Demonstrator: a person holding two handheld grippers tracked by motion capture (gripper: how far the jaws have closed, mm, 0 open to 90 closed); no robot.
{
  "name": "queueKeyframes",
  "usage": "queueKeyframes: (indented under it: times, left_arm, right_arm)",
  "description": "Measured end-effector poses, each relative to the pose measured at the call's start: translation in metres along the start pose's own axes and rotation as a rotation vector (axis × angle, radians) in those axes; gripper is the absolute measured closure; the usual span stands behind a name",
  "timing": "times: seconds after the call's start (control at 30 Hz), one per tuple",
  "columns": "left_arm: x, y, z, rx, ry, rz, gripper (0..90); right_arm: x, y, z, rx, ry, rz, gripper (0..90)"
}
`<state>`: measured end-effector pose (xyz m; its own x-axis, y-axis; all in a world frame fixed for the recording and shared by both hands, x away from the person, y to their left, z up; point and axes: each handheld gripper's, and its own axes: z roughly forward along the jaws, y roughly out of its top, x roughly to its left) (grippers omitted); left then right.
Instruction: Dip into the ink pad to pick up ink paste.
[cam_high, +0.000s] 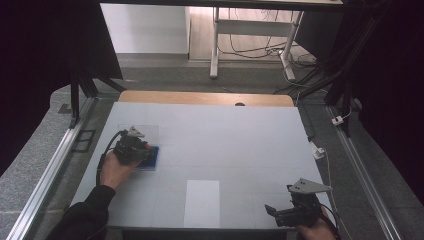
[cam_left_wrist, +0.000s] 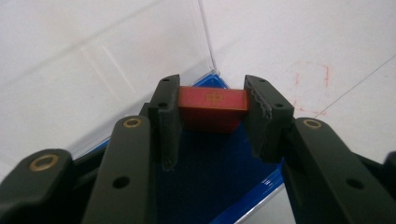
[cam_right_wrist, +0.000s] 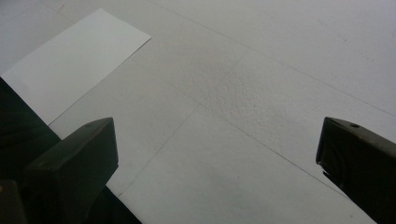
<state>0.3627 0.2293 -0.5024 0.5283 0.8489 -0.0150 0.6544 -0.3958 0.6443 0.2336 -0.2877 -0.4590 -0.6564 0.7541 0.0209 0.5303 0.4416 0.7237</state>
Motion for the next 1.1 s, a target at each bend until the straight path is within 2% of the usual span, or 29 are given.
queueKeyframes:
  times: [0.1, 0.23, 0.3, 0.33, 0.4, 0.5, 0.53, 0.6, 0.63, 0.73, 0.83, 0.87, 0.9, 0.93, 1.0, 1.1]
  left_arm:
    - [0.000, -0.001, 0.000, -0.004, 0.002, -0.008, 58.6]
    - [-0.004, -0.002, 0.000, -0.005, 0.023, 0.022, 58.7]
    - [-0.012, -0.001, 0.000, 0.002, 0.068, 0.074, 58.7]
    - [-0.014, -0.001, 0.000, 0.003, 0.078, 0.085, 58.7]
    - [-0.014, -0.001, 0.001, 0.005, 0.080, 0.086, 58.8]
    - [-0.006, -0.003, 0.001, -0.010, 0.032, 0.025, 58.8]
    - [-0.006, -0.003, 0.001, -0.010, 0.032, 0.025, 58.8]
    - [0.003, -0.006, 0.000, -0.024, -0.017, -0.033, 58.8]
    - [0.003, -0.006, 0.000, -0.024, -0.017, -0.033, 58.8]
    - [0.008, -0.007, 0.001, -0.033, -0.051, -0.074, 58.8]
    - [0.006, -0.006, 0.001, -0.026, -0.040, -0.064, 58.8]
    - [0.002, -0.005, 0.000, -0.015, -0.016, -0.038, 58.7]
    - [0.002, -0.005, 0.000, -0.015, -0.016, -0.038, 58.8]
    - [-0.003, -0.004, 0.000, -0.005, 0.017, -0.013, 58.7]
    - [-0.007, -0.002, 0.000, 0.000, 0.040, 0.008, 58.7]
    - [-0.006, -0.003, 0.000, -0.007, 0.028, -0.004, 58.6]
  right_arm:
    - [0.000, 0.000, 0.000, 0.002, 0.000, -0.002, 0.0]
    - [0.000, 0.000, 0.000, 0.006, 0.000, -0.005, 0.0]
    - [0.000, 0.000, 0.000, 0.007, 0.000, -0.006, 0.0]
    - [0.000, 0.000, 0.000, 0.009, -0.001, -0.007, 0.0]
    - [0.000, 0.000, 0.000, 0.009, -0.001, -0.006, 0.0]
    - [0.000, 0.000, 0.000, 0.010, -0.001, -0.007, 0.0]
    - [0.000, 0.000, 0.000, 0.010, -0.001, -0.007, 0.0]
    - [0.000, 0.000, 0.000, 0.009, 0.001, -0.005, 0.0]
    - [0.000, 0.000, 0.000, 0.009, 0.002, -0.005, 0.0]
    - [0.000, 0.000, 0.001, 0.009, 0.001, -0.004, 0.0]
    - [0.000, 0.000, 0.001, 0.009, 0.002, -0.004, 0.0]
    - [0.000, 0.000, 0.001, 0.010, 0.003, -0.004, 0.0]
    - [0.000, 0.000, 0.001, 0.010, 0.003, -0.004, 0.0]
    - [0.000, 0.000, 0.001, 0.010, 0.003, -0.005, 0.0]
    - [0.000, 0.000, 0.001, 0.009, 0.003, -0.005, 0.0]
    - [0.000, 0.000, 0.000, 0.008, 0.002, -0.005, 0.0]
